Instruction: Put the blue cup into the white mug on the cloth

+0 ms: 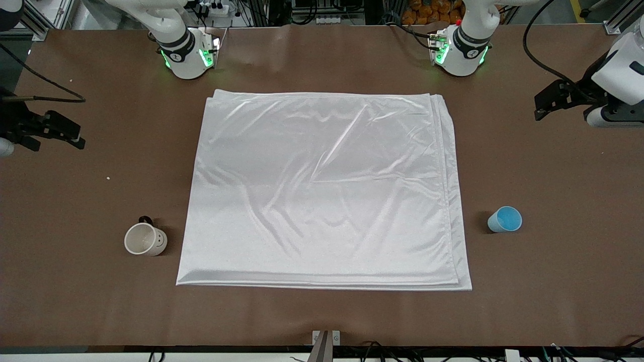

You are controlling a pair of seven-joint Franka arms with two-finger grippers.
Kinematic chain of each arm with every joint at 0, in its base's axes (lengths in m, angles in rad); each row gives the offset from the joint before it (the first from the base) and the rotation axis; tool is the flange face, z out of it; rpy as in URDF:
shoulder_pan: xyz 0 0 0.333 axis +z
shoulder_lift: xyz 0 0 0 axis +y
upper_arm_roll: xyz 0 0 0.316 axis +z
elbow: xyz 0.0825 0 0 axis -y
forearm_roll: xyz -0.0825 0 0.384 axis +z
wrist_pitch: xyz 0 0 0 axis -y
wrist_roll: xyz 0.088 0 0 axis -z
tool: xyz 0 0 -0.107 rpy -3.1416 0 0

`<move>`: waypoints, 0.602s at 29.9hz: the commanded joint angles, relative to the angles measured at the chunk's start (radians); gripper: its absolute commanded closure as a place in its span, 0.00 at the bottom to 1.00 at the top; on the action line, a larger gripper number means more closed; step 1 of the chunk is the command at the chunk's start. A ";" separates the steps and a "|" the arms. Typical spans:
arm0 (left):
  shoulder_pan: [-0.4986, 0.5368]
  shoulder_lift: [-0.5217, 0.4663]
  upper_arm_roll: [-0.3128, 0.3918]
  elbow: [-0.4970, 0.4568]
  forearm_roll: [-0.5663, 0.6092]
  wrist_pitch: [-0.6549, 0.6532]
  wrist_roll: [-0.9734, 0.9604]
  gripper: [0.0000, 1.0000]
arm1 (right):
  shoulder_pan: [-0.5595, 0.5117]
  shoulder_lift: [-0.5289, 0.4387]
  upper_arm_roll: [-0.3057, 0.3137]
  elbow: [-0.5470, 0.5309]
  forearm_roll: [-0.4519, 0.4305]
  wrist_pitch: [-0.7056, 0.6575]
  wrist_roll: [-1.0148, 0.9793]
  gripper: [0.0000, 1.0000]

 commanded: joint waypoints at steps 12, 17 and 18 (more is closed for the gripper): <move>-0.014 0.045 0.006 -0.003 0.069 0.008 0.029 0.00 | 0.000 -0.013 -0.005 -0.022 0.013 0.006 0.008 0.00; -0.011 0.115 0.005 -0.003 0.096 0.053 0.031 0.00 | -0.011 0.010 -0.005 -0.112 0.013 0.093 -0.006 0.00; -0.008 0.128 0.006 -0.003 0.096 0.062 0.031 0.00 | -0.011 0.017 -0.005 -0.144 0.013 0.130 -0.012 0.00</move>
